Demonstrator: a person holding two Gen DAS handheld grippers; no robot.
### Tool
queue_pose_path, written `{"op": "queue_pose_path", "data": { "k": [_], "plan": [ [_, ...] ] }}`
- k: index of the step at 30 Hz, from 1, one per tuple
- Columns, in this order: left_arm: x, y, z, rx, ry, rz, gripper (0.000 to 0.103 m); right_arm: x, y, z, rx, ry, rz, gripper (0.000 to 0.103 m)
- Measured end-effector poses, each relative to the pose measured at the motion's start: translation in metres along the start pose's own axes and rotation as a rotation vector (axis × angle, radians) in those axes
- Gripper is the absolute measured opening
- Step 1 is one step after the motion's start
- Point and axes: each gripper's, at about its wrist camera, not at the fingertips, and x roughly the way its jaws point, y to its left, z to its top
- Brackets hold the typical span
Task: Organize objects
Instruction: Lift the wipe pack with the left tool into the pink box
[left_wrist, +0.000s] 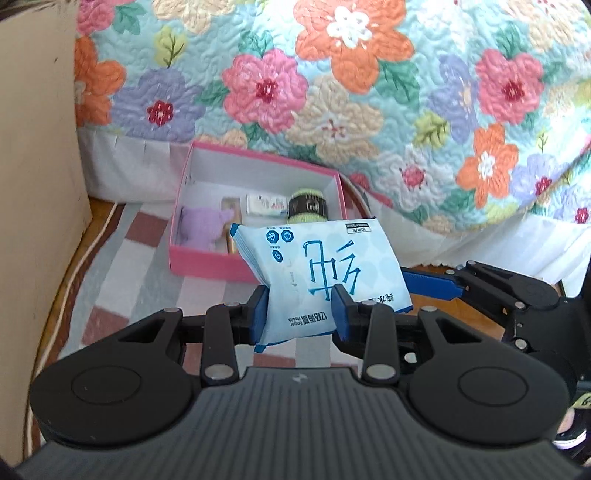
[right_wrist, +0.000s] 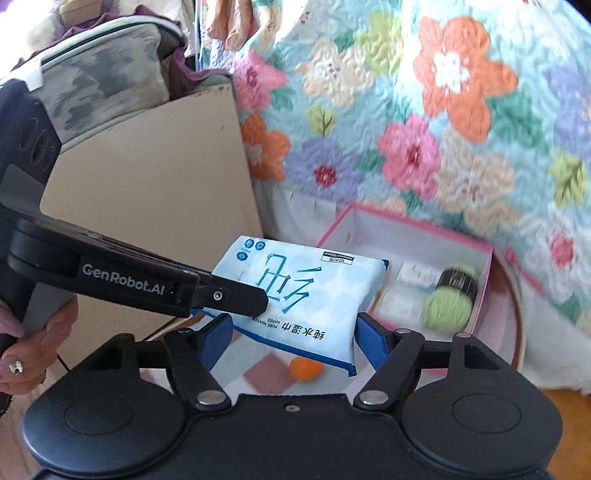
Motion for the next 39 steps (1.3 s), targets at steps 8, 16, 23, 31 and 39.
{"op": "queue_pose_path", "data": {
  "k": [8,16,23,31,39],
  "plan": [
    [0.041,0.029,0.058,0.04,-0.035,-0.008,0.035,0.047,-0.025,0.039,-0.011,-0.059,-0.076,0.069],
    [0.124,0.074,0.083,-0.002,-0.015,-0.051,0.036,0.113,-0.073,0.044,0.044,-0.069,-0.093,0.068],
    [0.212,0.107,0.082,-0.069,0.069,-0.054,0.034,0.178,-0.121,0.029,0.144,0.003,-0.091,0.068],
    [0.272,0.121,0.068,-0.114,0.129,-0.053,0.033,0.227,-0.147,0.006,0.212,0.091,-0.114,0.068],
    [0.307,0.117,0.057,-0.062,0.183,-0.042,0.033,0.257,-0.158,-0.006,0.245,0.191,-0.175,0.067]
  ]
}}
